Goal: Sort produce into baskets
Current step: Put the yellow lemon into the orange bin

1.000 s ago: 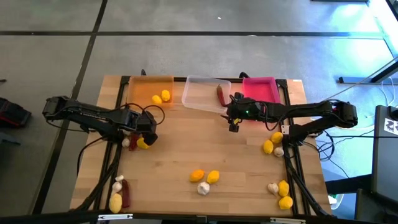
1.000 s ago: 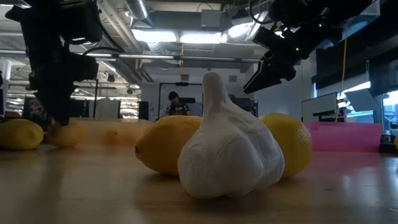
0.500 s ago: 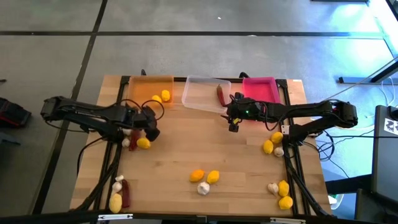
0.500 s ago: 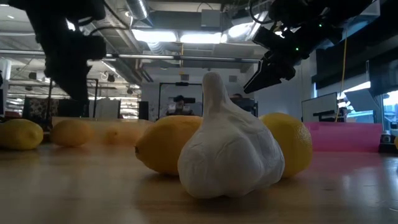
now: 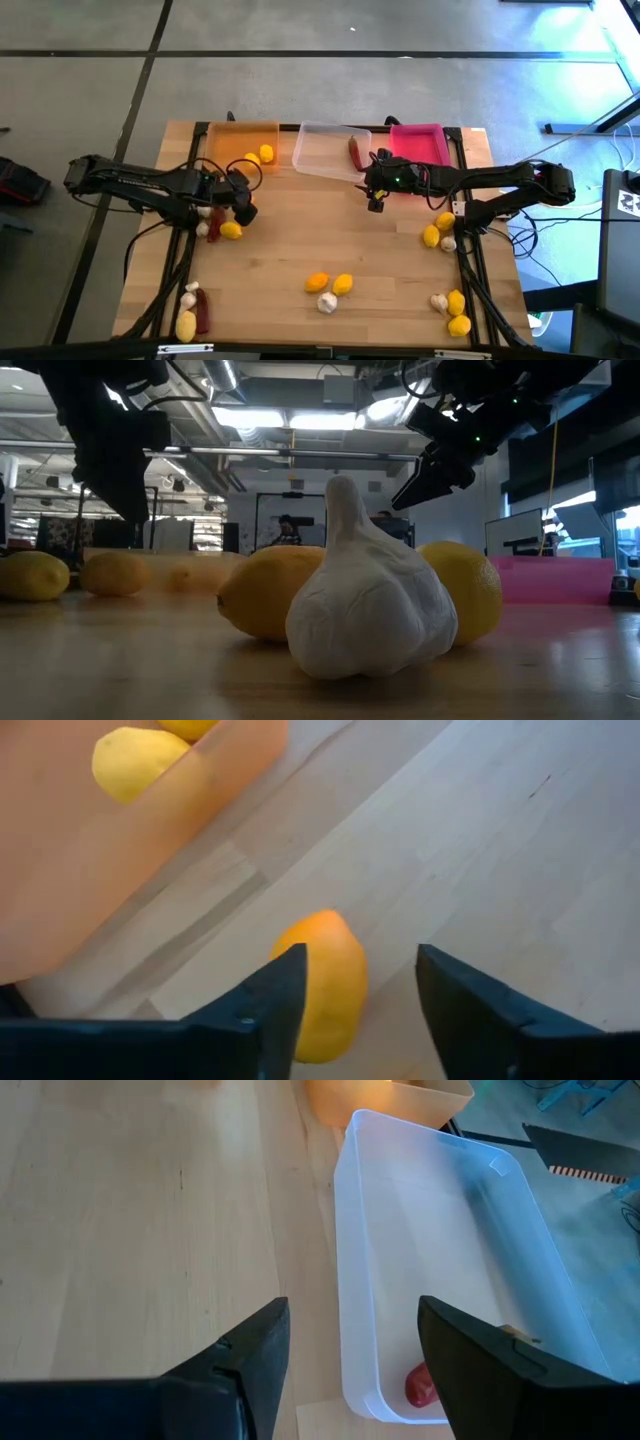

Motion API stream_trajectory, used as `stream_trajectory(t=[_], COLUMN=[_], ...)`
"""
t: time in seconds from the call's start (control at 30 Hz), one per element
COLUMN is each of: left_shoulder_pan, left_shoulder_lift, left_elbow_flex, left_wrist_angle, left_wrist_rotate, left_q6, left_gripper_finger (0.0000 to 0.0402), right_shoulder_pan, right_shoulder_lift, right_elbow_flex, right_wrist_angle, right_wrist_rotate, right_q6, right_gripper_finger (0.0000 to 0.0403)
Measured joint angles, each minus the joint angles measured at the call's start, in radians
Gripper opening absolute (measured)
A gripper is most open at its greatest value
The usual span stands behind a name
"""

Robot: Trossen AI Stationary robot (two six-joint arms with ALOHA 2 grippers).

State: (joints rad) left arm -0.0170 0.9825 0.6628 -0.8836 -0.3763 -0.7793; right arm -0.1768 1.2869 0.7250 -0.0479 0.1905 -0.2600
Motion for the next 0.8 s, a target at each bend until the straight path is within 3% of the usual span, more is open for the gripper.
stream_trajectory(t=[0.27, 0.57, 0.8], left_shoulder_pan=[0.038, 0.059, 0.059], left_shoulder_lift=[0.0, 0.0, 0.0], left_elbow_flex=[0.0, -0.008, -0.079], left_wrist_angle=[0.001, 0.006, 0.009], left_wrist_rotate=[0.027, 0.013, 0.009], left_q6=[0.022, 0.121, 0.091], left_gripper_finger=[0.0264, 0.0266, 0.0265], right_shoulder_pan=[0.0, 0.0, 0.0], right_shoulder_lift=[0.0, 0.0, 0.0], right_elbow_flex=[0.0, 0.0, 0.0], right_wrist_angle=[0.0, 0.0, 0.0], right_wrist_rotate=[0.0, 0.0, 0.0], right_q6=[0.0, 0.0, 0.0], right_gripper_finger=[0.0215, 0.0215, 0.0215])
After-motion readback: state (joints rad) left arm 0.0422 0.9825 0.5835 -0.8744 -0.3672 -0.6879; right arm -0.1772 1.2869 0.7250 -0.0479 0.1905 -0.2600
